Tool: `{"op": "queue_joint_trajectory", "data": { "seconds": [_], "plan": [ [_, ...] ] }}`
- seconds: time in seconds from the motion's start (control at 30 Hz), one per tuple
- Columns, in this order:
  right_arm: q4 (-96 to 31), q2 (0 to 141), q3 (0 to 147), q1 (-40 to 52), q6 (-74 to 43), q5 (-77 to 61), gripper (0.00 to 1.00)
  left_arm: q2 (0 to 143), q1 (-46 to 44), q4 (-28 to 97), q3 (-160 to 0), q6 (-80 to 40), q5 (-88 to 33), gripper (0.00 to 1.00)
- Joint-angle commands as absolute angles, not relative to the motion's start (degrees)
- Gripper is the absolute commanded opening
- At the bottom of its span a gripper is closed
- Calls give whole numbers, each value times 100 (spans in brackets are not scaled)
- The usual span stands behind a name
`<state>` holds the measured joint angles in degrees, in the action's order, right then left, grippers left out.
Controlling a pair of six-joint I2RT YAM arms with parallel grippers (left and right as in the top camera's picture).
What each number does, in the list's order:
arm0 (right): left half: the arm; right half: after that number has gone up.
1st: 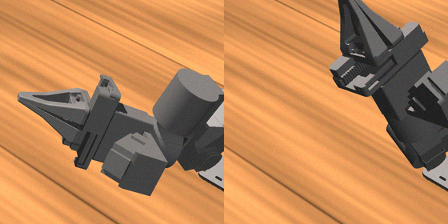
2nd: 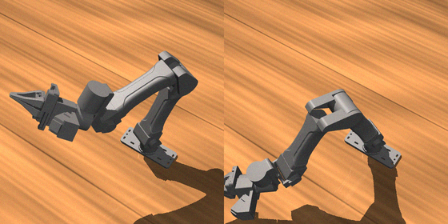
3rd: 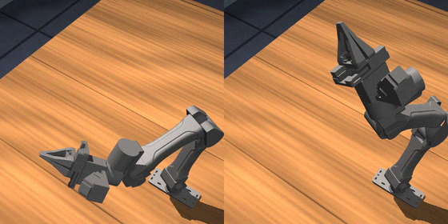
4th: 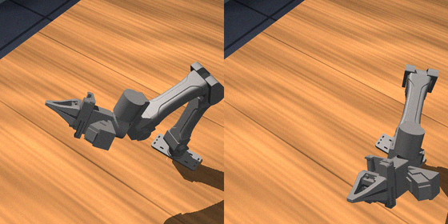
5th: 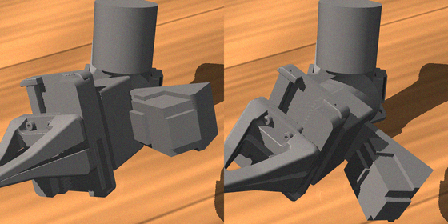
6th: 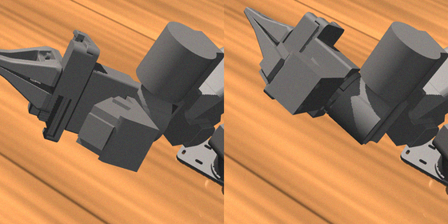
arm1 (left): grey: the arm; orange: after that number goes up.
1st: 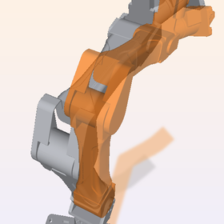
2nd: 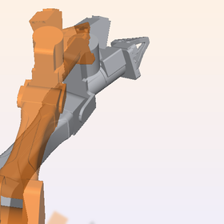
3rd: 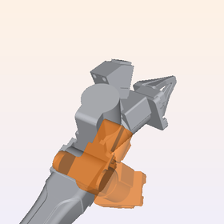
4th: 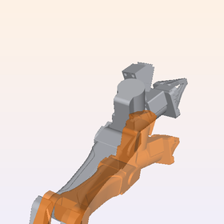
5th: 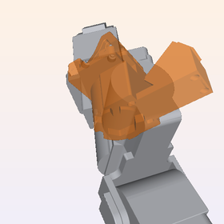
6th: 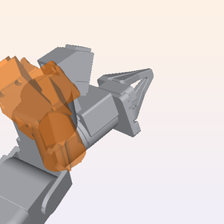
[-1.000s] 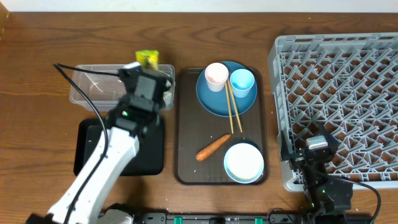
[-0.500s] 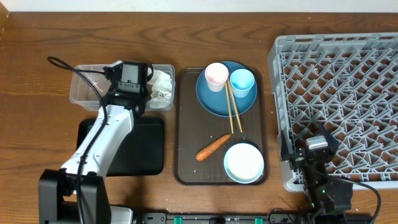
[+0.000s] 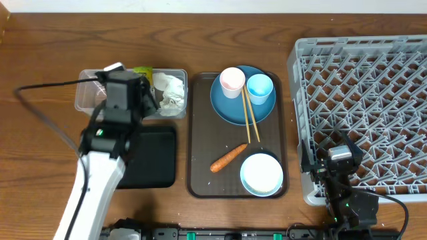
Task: Sort waste into correct bins and load items into the dishwasher rack
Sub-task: 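Drop the snack wrapper into the clear plastic bin with the left gripper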
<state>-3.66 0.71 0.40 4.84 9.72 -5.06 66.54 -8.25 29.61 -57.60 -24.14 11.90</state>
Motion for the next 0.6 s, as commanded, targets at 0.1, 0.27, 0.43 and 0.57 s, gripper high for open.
{"op": "queue_joint_trajectory", "data": {
  "seconds": [0.1, 0.27, 0.43, 0.57],
  "plan": [
    [-388, 49, 32, 451, 1015, -471, 99, 6890, -805, 2211, -5905, -2272, 1050, 9],
    [-388, 49, 32, 451, 1015, -471, 99, 8016, -803, 1369, -5905, -2257, 1052, 6],
    [-388, 49, 32, 451, 1015, -471, 99, 9157, -733, 897, -5905, -2255, 1050, 6],
    [-388, 49, 32, 451, 1015, -471, 99, 9806, -626, 864, -5905, -2255, 1052, 8]
  ]
}}
